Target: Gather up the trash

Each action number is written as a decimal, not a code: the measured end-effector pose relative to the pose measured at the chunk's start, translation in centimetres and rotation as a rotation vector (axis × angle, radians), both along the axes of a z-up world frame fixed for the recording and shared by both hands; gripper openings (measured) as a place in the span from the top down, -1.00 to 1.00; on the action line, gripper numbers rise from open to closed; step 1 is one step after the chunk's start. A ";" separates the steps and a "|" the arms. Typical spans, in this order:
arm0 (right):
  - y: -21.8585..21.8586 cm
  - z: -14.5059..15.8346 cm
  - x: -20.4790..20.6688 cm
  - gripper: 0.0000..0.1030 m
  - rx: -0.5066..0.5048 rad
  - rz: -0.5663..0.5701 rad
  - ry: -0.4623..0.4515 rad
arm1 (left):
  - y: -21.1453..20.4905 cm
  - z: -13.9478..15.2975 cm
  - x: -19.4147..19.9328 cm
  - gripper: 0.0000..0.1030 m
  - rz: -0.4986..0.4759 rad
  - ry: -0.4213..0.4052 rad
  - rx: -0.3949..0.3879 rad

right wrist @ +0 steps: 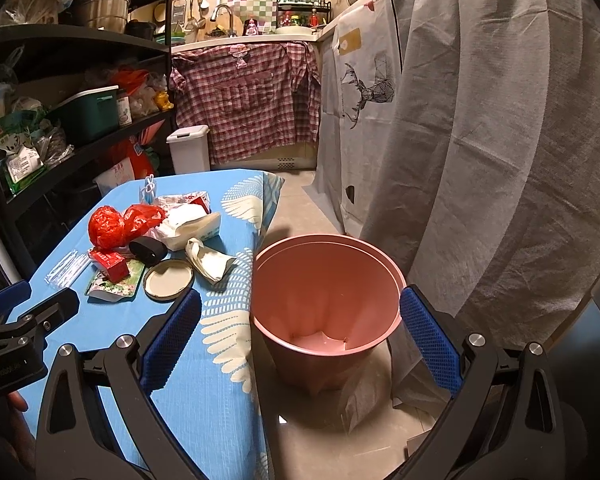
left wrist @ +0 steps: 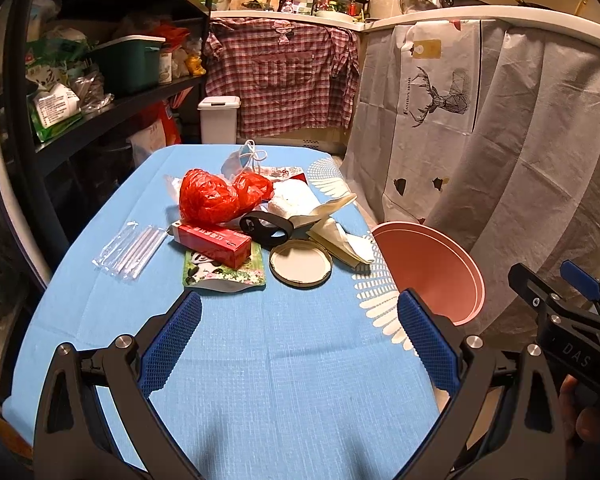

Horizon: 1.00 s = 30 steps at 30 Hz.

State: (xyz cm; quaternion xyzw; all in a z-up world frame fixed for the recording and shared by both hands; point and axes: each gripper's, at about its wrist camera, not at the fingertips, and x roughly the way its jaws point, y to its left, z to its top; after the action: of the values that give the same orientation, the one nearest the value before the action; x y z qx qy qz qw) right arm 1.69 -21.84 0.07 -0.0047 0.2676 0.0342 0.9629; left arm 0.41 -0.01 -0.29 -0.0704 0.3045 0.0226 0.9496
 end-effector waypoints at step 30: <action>-0.1 0.1 0.1 -0.89 0.000 -0.002 0.003 | -0.3 -0.3 0.1 -0.85 0.001 0.009 -0.005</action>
State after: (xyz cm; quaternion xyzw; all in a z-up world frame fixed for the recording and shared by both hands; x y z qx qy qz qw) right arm 1.75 -21.90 0.14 -0.0043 0.2690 0.0334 0.9625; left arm 0.52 -0.29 -0.59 -0.0726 0.3091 0.0225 0.9480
